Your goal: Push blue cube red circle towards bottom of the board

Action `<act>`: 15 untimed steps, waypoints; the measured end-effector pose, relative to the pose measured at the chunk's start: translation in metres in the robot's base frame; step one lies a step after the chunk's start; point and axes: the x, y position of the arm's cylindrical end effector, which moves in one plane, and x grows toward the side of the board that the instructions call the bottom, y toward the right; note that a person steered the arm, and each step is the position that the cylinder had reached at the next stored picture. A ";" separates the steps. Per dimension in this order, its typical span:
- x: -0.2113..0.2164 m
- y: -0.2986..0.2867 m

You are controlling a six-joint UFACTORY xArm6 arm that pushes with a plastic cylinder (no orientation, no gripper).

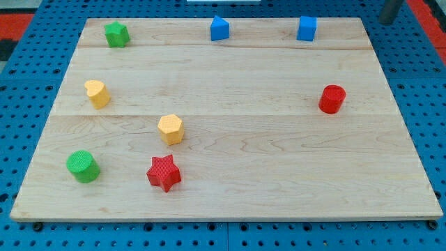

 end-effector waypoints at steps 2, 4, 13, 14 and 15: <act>-0.014 -0.055; 0.000 -0.167; 0.242 -0.168; 0.261 -0.157; 0.293 -0.148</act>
